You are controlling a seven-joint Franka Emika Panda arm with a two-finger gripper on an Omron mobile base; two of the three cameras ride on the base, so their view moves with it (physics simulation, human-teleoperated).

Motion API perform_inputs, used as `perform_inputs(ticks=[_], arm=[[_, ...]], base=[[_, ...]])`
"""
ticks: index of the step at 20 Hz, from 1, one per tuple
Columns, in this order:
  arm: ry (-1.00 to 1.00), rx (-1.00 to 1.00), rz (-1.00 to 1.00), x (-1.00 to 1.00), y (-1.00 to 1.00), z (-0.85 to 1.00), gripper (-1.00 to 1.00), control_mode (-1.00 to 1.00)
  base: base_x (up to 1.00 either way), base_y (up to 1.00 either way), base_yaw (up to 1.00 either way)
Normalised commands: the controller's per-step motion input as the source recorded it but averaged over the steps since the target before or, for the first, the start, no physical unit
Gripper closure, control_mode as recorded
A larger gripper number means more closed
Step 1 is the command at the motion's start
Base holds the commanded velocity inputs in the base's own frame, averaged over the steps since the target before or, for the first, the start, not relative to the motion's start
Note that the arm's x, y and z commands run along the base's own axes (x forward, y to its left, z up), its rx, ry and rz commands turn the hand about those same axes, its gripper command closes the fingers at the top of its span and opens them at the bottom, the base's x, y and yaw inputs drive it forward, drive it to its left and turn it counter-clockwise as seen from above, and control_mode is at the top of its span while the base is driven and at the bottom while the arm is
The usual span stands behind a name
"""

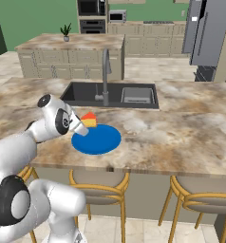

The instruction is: Take the cheese, fish, and corn from the fridge and place them on the plate on the dining counter to create an appetizer plate.

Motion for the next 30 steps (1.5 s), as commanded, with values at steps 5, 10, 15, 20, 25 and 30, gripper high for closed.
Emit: perform_inputs(ticks=[5, 10, 15, 20, 25, 30], arm=[[0.15, 0.00, 0.00, 0.63, 0.00, -0.40, 1.00, -1.00], [0.16, 0.00, 0.00, 0.59, 0.00, -0.49, 1.00, -1.00], [0.11, 0.00, 0.00, 0.55, 0.00, -0.69, 1.00, -1.00], [0.06, 0.00, 0.00, 0.60, 0.00, -0.76, 1.00, -1.00], [0.03, 0.00, 0.00, 0.36, 0.02, -0.38, -1.00, -1.00], [0.00, -0.01, 0.00, -0.18, 0.01, 0.21, -1.00, -1.00]], base=[[0.00, 0.00, 0.00], [0.00, 0.00, 0.00], [0.00, 0.00, 0.00], [0.00, 0.00, 0.00], [0.00, 0.00, 0.00], [0.00, 0.00, 0.00]])
